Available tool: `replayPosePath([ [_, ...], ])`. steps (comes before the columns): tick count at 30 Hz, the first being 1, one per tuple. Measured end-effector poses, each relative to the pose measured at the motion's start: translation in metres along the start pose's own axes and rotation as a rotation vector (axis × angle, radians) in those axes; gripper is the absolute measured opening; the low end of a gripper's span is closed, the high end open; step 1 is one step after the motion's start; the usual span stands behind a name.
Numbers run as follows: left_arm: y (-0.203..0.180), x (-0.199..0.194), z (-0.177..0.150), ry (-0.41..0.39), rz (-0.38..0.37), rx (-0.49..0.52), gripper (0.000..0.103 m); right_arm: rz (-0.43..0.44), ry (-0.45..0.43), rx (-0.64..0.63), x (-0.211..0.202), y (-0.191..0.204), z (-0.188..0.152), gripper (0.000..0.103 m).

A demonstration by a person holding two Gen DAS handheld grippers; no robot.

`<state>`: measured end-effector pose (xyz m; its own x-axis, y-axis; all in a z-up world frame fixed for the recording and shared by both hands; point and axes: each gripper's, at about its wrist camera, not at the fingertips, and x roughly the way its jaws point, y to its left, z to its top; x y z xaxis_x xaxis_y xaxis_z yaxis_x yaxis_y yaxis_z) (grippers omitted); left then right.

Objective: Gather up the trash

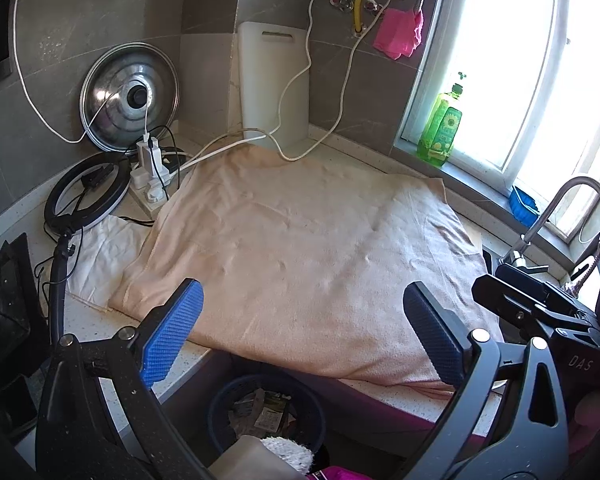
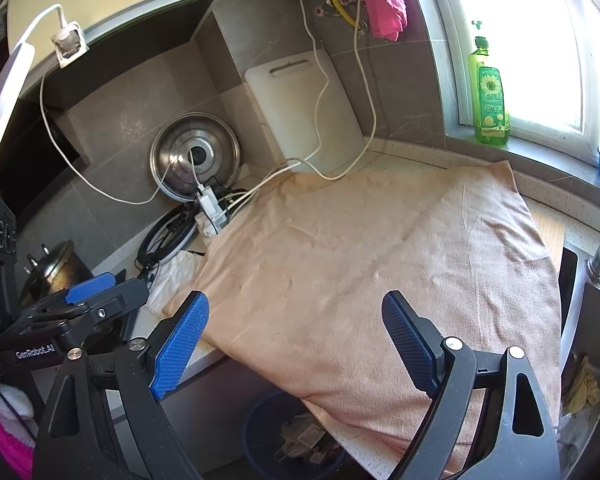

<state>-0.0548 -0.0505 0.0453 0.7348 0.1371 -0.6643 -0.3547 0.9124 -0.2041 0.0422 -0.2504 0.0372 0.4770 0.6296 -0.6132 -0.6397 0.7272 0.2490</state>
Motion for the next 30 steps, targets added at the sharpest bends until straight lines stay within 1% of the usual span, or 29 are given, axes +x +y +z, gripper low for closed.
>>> replayPosePath([
  [30,0.0054,0.0021,-0.0010,0.006,0.012,0.015,0.102,-0.016,0.016,0.019,0.0073,0.0011,-0.0030,0.088],
])
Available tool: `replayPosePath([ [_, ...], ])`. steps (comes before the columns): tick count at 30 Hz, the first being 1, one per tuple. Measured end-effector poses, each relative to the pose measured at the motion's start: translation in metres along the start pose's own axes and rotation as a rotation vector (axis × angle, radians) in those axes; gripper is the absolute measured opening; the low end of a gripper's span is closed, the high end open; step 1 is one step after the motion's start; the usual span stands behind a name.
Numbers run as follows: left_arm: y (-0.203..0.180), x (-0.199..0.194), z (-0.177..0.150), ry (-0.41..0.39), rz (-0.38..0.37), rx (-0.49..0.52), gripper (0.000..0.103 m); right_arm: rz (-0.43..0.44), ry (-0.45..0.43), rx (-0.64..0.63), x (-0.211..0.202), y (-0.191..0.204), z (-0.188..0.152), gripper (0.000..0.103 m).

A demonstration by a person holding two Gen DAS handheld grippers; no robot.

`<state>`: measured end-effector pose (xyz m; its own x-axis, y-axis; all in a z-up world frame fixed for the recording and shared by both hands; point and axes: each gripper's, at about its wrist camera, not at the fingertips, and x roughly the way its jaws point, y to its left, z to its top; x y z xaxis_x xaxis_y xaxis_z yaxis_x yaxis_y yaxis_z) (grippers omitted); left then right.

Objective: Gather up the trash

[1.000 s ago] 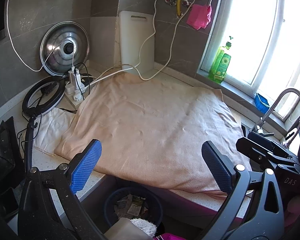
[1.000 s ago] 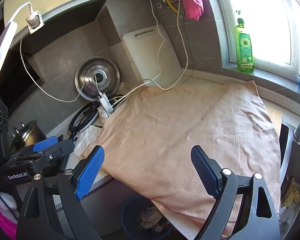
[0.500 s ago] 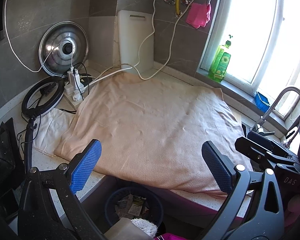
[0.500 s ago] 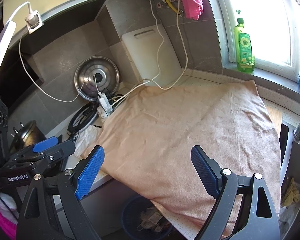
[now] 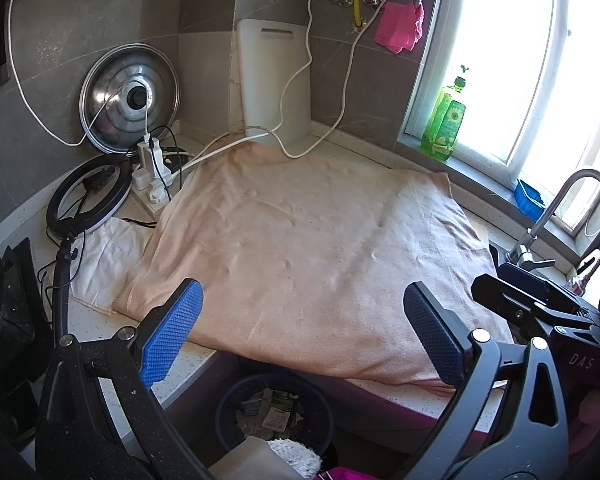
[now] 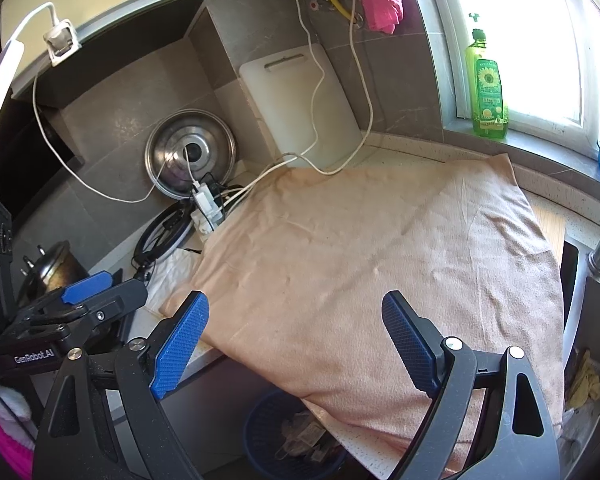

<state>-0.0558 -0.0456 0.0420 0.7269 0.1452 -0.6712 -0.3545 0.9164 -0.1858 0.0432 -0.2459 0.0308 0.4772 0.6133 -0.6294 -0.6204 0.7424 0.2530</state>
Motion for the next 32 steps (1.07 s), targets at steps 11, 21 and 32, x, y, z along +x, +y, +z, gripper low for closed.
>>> replayPosePath([
  [11,0.003,0.001,0.000,0.004,-0.003,0.008,0.102,0.004,0.006,0.001,0.002,-0.001,-0.002,0.088],
  [21,0.002,0.004,0.001,0.008,-0.008,0.014,0.102,0.005,0.018,0.005,0.004,-0.006,-0.003,0.088],
  [32,0.016,0.012,0.001,0.029,-0.008,0.026,0.102,0.005,0.031,0.009,0.008,-0.013,-0.002,0.088],
])
